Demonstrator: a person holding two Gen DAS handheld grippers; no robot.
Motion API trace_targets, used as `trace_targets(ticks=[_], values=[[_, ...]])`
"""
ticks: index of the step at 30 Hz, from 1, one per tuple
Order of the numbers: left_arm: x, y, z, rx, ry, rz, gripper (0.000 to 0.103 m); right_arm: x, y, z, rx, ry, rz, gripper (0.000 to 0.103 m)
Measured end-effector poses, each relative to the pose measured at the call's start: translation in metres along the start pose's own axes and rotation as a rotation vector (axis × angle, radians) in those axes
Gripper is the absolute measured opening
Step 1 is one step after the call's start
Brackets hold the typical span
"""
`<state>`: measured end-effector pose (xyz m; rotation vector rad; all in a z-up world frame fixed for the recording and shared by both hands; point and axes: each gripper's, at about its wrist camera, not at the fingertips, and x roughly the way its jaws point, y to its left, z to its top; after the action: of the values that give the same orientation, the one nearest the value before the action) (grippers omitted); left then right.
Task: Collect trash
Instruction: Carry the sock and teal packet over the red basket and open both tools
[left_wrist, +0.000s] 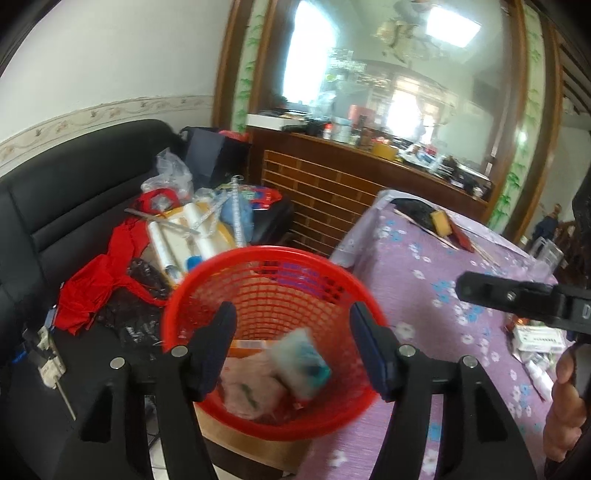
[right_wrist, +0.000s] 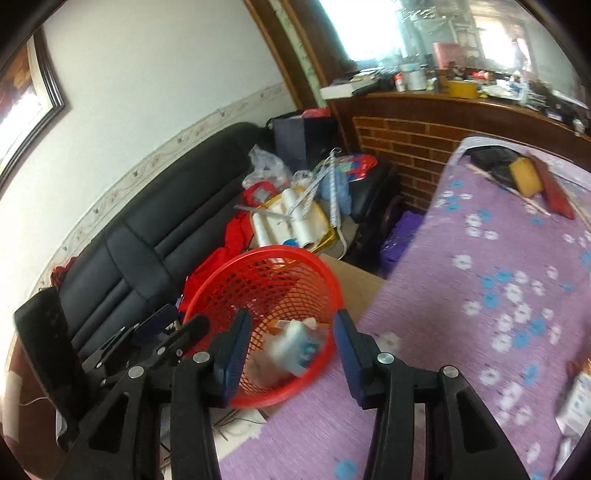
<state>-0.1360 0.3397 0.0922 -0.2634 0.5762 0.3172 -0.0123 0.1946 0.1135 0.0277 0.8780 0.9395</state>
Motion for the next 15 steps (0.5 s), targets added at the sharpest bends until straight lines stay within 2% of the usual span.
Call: trace_targets(ticks=[5, 10, 15], values=[[-0.002, -0.048, -0.006, 0.079, 0.011, -0.083, 0.062, -0.047, -0.032, -0.033, 0.047, -0.018, -0.010, 0.050], [-0.002, -0.106, -0.019, 0.184, 0.041, -0.178, 0.062, -0.095, -0.074, -0.076, 0.094, -0.031, -0.063, 0.050], [0.002, -0.166, -0.037, 0.304, 0.089, -0.269, 0.063, -0.146, -0.134, -0.115, 0.165, -0.050, -0.185, 0.050]])
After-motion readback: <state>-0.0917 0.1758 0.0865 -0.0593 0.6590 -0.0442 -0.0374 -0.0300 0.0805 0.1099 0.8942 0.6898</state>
